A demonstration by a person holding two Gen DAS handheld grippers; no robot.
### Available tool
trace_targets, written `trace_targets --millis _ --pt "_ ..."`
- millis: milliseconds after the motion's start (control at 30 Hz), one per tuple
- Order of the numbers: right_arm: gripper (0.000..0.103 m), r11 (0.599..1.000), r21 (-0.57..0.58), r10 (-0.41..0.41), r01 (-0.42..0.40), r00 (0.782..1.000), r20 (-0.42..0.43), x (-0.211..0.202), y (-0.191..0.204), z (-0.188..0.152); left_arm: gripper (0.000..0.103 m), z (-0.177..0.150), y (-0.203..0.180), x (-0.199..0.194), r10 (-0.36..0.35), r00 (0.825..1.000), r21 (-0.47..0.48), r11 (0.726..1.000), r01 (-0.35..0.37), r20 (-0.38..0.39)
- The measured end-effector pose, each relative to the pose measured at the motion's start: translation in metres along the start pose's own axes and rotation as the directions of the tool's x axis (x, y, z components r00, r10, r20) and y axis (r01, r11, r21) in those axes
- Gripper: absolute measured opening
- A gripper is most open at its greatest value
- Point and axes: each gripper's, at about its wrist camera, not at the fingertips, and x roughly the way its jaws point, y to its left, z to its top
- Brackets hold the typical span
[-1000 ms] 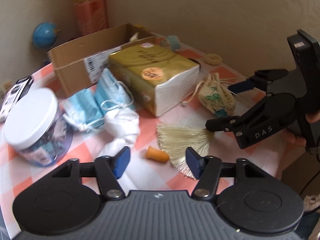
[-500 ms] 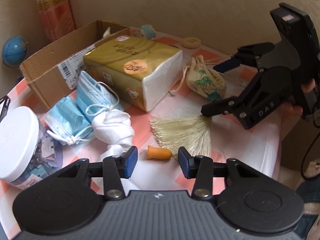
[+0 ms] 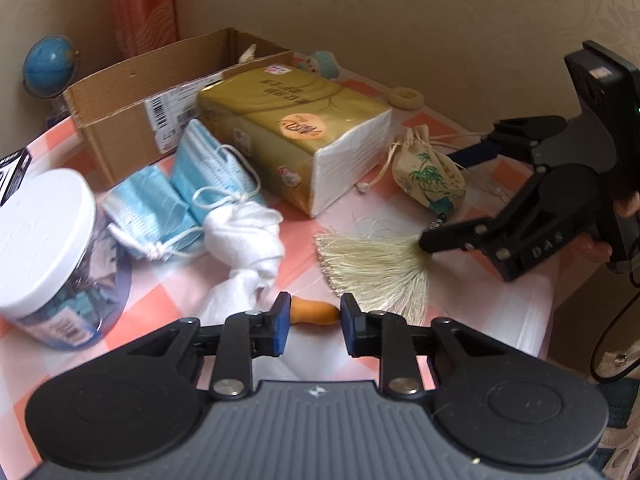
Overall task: Organize soft objects
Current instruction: 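Grasp the orange earplug with the left gripper while the right gripper grasps the cream pouch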
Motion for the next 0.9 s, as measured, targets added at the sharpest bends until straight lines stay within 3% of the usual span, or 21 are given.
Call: trace_targets --millis 100,233,367,533,900 --pt "0.103 0.999 -0.049 0.011 -0.012 1.0 -0.024 -0.002 0.007 0.001 0.025 -0.003 0.002 -0.003 0.01 1.0 -0.018 1.0 -0.01 0.003" --pt "0.103 0.998 -0.062 -0.027 0.029 0.999 0.035 -0.009 0.003 0.013 0.025 -0.005 0.003 -0.006 0.019 1.0 -0.031 0.999 -0.018 0.007" --pt "0.103 0.999 -0.037 -0.009 0.012 0.998 0.068 -0.002 -0.009 0.03 0.025 -0.005 0.001 -0.01 0.024 1.0 -0.034 0.999 -0.023 0.016" --pt "0.103 1.0 -0.022 0.01 -0.01 1.0 -0.002 0.02 -0.013 0.035 0.025 -0.008 0.0 -0.017 0.025 0.999 -0.046 0.999 -0.024 0.029" --pt "0.103 0.994 -0.062 0.085 -0.088 0.995 -0.054 -0.007 0.027 0.001 0.025 -0.014 0.002 -0.021 0.032 0.999 -0.058 0.998 -0.031 0.03"
